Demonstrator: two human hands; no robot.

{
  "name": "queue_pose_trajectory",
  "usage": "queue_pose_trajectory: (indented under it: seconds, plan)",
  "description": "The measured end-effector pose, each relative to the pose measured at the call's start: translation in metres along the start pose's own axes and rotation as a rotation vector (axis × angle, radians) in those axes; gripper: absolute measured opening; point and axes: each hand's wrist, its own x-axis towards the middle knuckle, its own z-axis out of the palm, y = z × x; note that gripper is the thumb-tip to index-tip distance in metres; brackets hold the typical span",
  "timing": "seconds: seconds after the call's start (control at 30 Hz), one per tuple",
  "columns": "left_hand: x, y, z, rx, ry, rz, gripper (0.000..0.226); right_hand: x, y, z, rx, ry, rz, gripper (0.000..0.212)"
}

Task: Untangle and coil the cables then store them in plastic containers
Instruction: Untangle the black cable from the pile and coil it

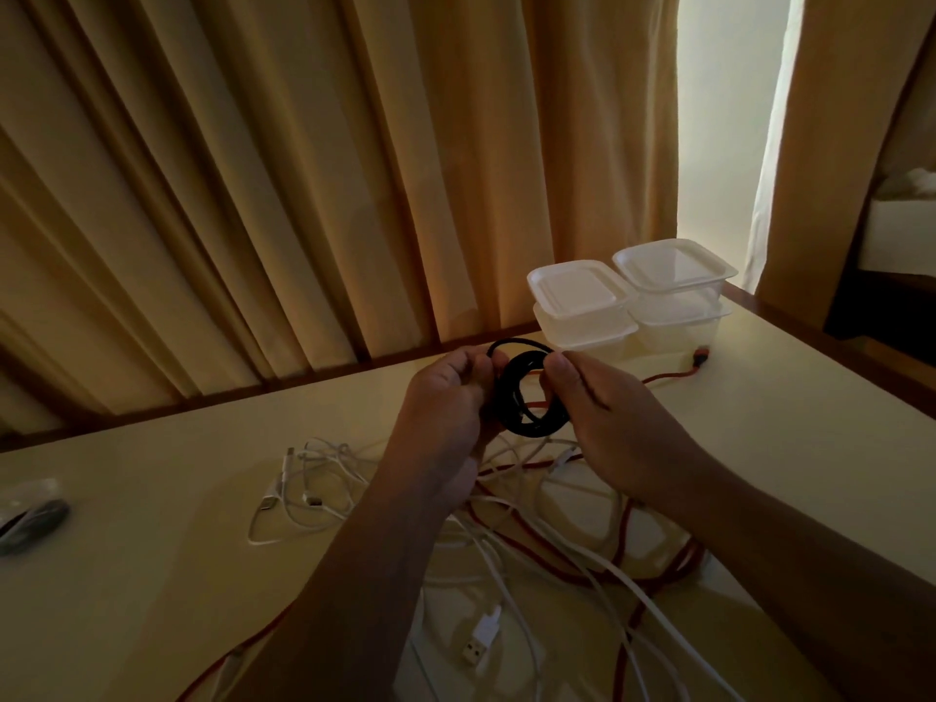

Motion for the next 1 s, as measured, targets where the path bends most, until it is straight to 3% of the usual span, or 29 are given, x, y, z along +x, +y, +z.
queue_pose_trajectory:
  seconds: [0.2,0.6,1.0]
  plan:
    - [0.002,0.004,-0.011,-0.082,-0.162,-0.134,0.020,-0.001,0.001,0.002,-0.023,0.036,-0.007,0.045]
    - [-0.002,-0.003,-0.004,-0.231,-0.168,-0.205,0.022,0.001,0.013,0.007,-0.417,0.217,-0.330,0.032]
    - [-0.004,0.000,-0.011,-0.134,-0.180,-0.258,0.028,0.002,0.014,0.003,-0.353,0.182,-0.388,0.031]
